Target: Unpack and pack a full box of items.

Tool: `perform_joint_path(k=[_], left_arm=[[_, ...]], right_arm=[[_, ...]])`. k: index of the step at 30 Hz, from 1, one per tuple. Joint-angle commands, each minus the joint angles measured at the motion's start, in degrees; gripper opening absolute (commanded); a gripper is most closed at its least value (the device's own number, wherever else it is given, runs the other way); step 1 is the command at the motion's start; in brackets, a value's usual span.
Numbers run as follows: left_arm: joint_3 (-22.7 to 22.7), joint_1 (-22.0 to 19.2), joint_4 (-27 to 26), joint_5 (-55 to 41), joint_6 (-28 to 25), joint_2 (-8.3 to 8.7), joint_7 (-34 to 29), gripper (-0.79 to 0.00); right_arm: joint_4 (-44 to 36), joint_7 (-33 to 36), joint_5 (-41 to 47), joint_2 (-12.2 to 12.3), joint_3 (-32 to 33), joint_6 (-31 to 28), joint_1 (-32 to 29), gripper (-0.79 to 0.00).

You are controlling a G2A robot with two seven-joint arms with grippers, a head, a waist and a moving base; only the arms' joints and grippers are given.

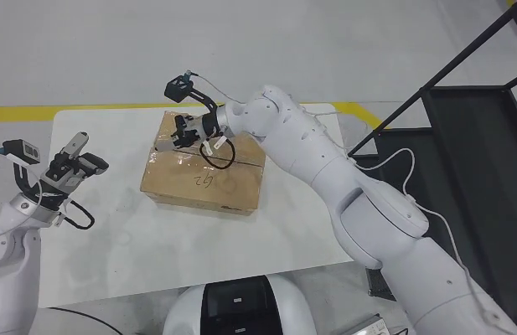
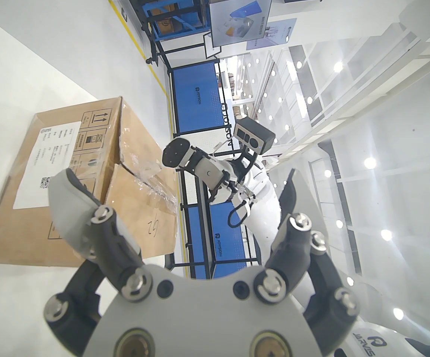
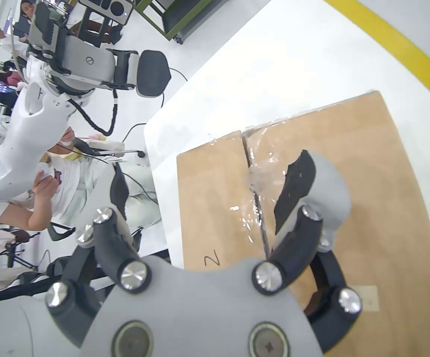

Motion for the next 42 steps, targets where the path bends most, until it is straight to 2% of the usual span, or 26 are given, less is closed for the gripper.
perform_joint_path(k=[1,5,7,15,17,21,25,28,34,38,42], left_arm=[[0.0,0.0,0.0,0.0,0.0,0.0,0.0,0.0],[0.0,0.0,0.0,0.0,0.0,0.0,0.0,0.0],[0.0,0.0,0.0,0.0,0.0,0.0,0.0,0.0],[0.0,0.0,0.0,0.0,0.0,0.0,0.0,0.0],[0.87,0.0,-1.86,1.2,-0.14,-0.04,0.25,0.0],[3.61,-1.14,-5.17,3.53,0.67,-0.11,-0.43,0.0],[8.26,-3.91,-6.61,5.39,1.68,-0.26,-3.04,0.0],[12.3,-7.02,-5.31,6.85,2.58,-0.53,-3.9,0.0],[18.61,-12.46,-0.3,9.5,0.49,-1.49,0.41,0.0],[20.19,-13.99,3.19,7.12,-1.68,-2.02,2.33,0.0],[19.58,-13.9,4.82,8.39,-1.7,-1.97,3.59,0.0]], right_arm=[[-2.6,-0.63,-1.37,0.85,0.87,0.55,-1.0,0.0],[-7.65,-0.62,-2.34,2.54,3.05,1.07,-3.49,0.0],[-9.17,1.13,0.0,3.25,4.53,3.7,-5.21,0.0],[-11.79,18.68,19.93,5.9,11.76,10.46,-11.49,0.0],[-11.56,23.25,23.82,6.46,13.15,12.43,-12.42,0.0],[-11.24,27.59,28.88,7.37,15.47,14.15,-14.74,0.0],[-10.86,30.41,33.03,8.41,18.31,14.03,-16.72,0.0],[-10.76,31.11,34.5,9.31,20.47,13.45,-18.14,0.0],[-11.75,31.05,35.17,11.55,25.3,11.94,-21.75,0.0],[-13.03,30.34,33.55,13.32,28.67,12.67,-24.25,0.0],[-15.72,31.03,32.84,15.21,32.54,13.81,-27.29,0.0]])
